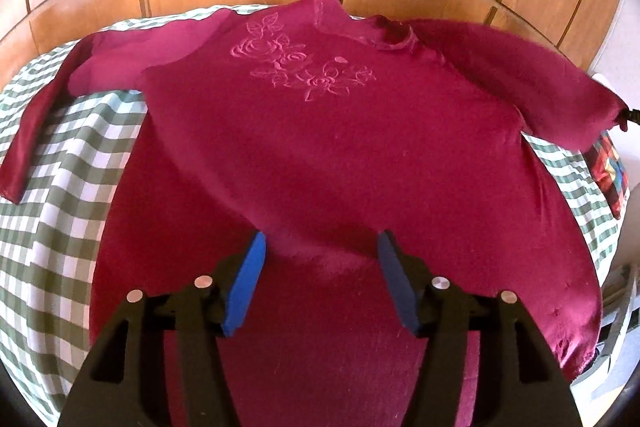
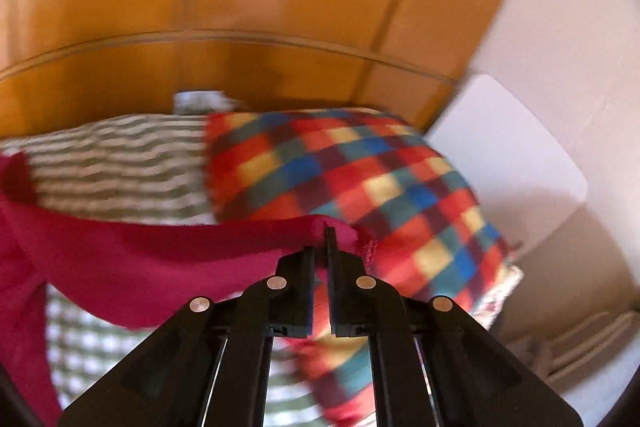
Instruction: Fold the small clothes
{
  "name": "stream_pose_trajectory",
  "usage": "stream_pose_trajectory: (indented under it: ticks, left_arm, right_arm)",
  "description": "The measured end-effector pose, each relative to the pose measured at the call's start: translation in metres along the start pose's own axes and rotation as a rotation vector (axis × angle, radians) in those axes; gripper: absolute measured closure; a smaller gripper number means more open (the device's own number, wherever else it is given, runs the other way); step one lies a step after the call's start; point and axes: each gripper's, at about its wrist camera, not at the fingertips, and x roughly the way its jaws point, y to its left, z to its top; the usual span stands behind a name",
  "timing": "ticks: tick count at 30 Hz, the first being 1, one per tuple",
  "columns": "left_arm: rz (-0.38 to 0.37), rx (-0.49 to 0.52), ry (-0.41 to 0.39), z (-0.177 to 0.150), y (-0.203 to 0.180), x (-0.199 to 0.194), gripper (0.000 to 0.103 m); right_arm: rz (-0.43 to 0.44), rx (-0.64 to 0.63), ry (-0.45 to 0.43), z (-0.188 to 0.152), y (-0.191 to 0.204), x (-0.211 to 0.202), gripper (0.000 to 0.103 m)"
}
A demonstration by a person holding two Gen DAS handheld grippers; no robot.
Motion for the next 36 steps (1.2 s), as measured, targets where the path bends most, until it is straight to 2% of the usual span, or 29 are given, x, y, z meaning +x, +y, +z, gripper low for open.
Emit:
stream_pose_trajectory:
  ticks: [4, 9, 10, 11, 12, 13, 14, 18, 20, 22, 23, 26, 27, 28, 29, 31, 32, 35, 36]
  left_arm:
    - [0.008, 0.007, 0.002, 0.000, -0.002, 0.004, 0.041]
    - [0.014, 0.013, 0.010, 0.003, 0.000, 0.006, 0.040]
    - [0.013, 0.010, 0.011, 0.004, 0.001, 0.006, 0.040]
    - [0.011, 0.009, 0.011, 0.005, 0.002, 0.006, 0.040]
    - [0.007, 0.006, 0.010, 0.005, 0.004, 0.005, 0.040]
    - [0.005, 0.006, 0.008, 0.005, 0.005, 0.004, 0.040]
    - [0.004, 0.003, 0.005, 0.005, 0.008, 0.002, 0.040]
    - [0.016, -0.099, -0.030, 0.008, 0.046, -0.017, 0.040]
    - [0.062, -0.139, -0.057, 0.009, 0.065, -0.027, 0.040]
    - [0.153, -0.173, -0.100, 0.010, 0.093, -0.042, 0.040]
    - [0.189, -0.189, -0.112, 0.010, 0.106, -0.047, 0.040]
    - [0.366, -0.220, -0.142, 0.010, 0.148, -0.062, 0.039]
    - [0.422, -0.229, -0.148, 0.008, 0.163, -0.066, 0.039]
    - [0.466, -0.240, -0.147, 0.008, 0.177, -0.068, 0.038]
    - [0.505, -0.245, -0.146, 0.007, 0.189, -0.069, 0.035]
    - [0.593, -0.234, -0.139, 0.007, 0.213, -0.070, 0.027]
    - [0.619, -0.248, -0.132, 0.005, 0.223, -0.070, 0.027]
    - [0.554, -0.344, -0.146, 0.005, 0.257, -0.077, 0.023]
    - [0.556, -0.335, -0.155, 0.007, 0.257, -0.076, 0.021]
  right_arm:
    - [-0.107, 0.012, 0.075, 0.019, -0.011, 0.050, 0.099]
    - [-0.245, -0.033, 0.129, 0.033, 0.008, 0.109, 0.098]
    - [-0.257, -0.045, 0.138, 0.034, 0.012, 0.115, 0.091]
    - [-0.267, -0.057, 0.153, 0.034, 0.016, 0.121, 0.071]
    - [-0.288, -0.074, 0.162, 0.033, 0.020, 0.124, 0.058]
    - [-0.305, -0.082, 0.157, 0.032, 0.022, 0.122, 0.032]
    - [-0.322, -0.085, 0.135, 0.029, 0.023, 0.117, 0.018]
    - [-0.352, -0.069, 0.015, 0.021, 0.025, 0.073, 0.015]
    - [-0.297, -0.026, -0.037, 0.017, 0.031, 0.046, 0.009]
    - [-0.171, 0.006, -0.091, 0.009, 0.050, 0.016, 0.008]
    - [-0.066, 0.000, -0.099, 0.003, 0.069, 0.001, 0.008]
    - [0.155, -0.026, -0.089, -0.010, 0.119, -0.021, 0.008]
    - [0.254, -0.051, -0.075, -0.019, 0.149, -0.030, 0.008]
    - [0.304, -0.063, -0.066, -0.023, 0.166, -0.033, 0.008]
    - [0.378, -0.079, -0.048, -0.031, 0.195, -0.039, 0.008]
    - [0.461, -0.106, -0.032, -0.043, 0.235, -0.049, 0.008]
    - [0.492, -0.123, -0.029, -0.049, 0.256, -0.054, 0.008]
    - [0.558, -0.154, -0.015, -0.064, 0.309, -0.061, 0.008]
    - [0.560, -0.160, -0.018, -0.067, 0.318, -0.061, 0.008]
